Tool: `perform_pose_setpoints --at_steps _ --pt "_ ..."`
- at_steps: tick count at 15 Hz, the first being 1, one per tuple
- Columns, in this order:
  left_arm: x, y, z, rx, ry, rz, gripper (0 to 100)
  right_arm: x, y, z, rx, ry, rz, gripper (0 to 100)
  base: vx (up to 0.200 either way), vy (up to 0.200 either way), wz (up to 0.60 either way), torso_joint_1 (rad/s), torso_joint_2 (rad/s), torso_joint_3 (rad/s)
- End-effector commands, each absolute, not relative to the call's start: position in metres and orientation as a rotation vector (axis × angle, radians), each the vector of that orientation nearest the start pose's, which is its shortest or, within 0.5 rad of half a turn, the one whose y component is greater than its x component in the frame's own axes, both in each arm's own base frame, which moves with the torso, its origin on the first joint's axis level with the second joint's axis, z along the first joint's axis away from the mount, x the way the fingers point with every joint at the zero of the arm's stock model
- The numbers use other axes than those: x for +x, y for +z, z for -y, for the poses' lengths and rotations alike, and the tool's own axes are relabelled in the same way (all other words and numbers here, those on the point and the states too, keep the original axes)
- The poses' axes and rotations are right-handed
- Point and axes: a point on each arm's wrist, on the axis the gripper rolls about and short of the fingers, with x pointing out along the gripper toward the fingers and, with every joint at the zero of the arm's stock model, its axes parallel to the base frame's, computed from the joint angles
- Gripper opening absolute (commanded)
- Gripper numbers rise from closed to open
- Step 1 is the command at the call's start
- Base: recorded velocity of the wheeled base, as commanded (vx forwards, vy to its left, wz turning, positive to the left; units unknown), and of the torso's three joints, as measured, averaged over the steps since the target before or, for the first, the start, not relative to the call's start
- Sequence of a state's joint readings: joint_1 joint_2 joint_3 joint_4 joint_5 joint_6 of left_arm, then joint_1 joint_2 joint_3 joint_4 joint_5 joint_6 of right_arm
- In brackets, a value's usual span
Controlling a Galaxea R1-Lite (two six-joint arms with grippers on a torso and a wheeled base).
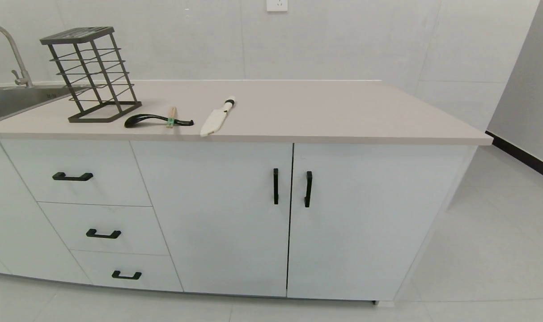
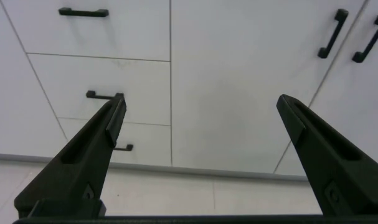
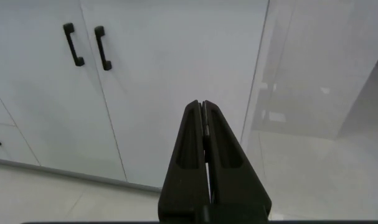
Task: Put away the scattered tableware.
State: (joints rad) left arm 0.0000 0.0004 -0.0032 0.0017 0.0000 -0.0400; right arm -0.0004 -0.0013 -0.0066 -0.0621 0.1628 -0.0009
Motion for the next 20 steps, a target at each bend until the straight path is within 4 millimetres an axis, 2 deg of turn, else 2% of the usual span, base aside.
perform_pose_setpoints --at_steps 1,4,13,20 --pt "-0.023 0.0762 0.0 -0.04 0.0 0.002 100 -0.0233 0.0822 -0.0037 -0.005 0.163 0.066 0 0.0 0.2 0.0 0.002 0.0 0.002" --pt "-0.023 0.076 0.0 -0.041 0.0 0.0 100 -0.0233 0.0822 -0.0037 0.001 0.164 0.065 0 0.0 0.2 0.0 -0.001 0.0 0.002" --pt "-0.023 0.0762 0.0 -0.04 0.0 0.002 100 -0.0233 0.0822 -0.0037 0.001 0.164 0.065 0 0.2 0.0 0.0 0.001 0.0 0.003" --pt "-0.0229 0.0759 -0.0005 -0.06 0.023 0.002 100 -0.0233 0.0824 -0.0037 0.002 0.163 0.067 0 0.0 0.2 0.0 0.004 0.0 0.002"
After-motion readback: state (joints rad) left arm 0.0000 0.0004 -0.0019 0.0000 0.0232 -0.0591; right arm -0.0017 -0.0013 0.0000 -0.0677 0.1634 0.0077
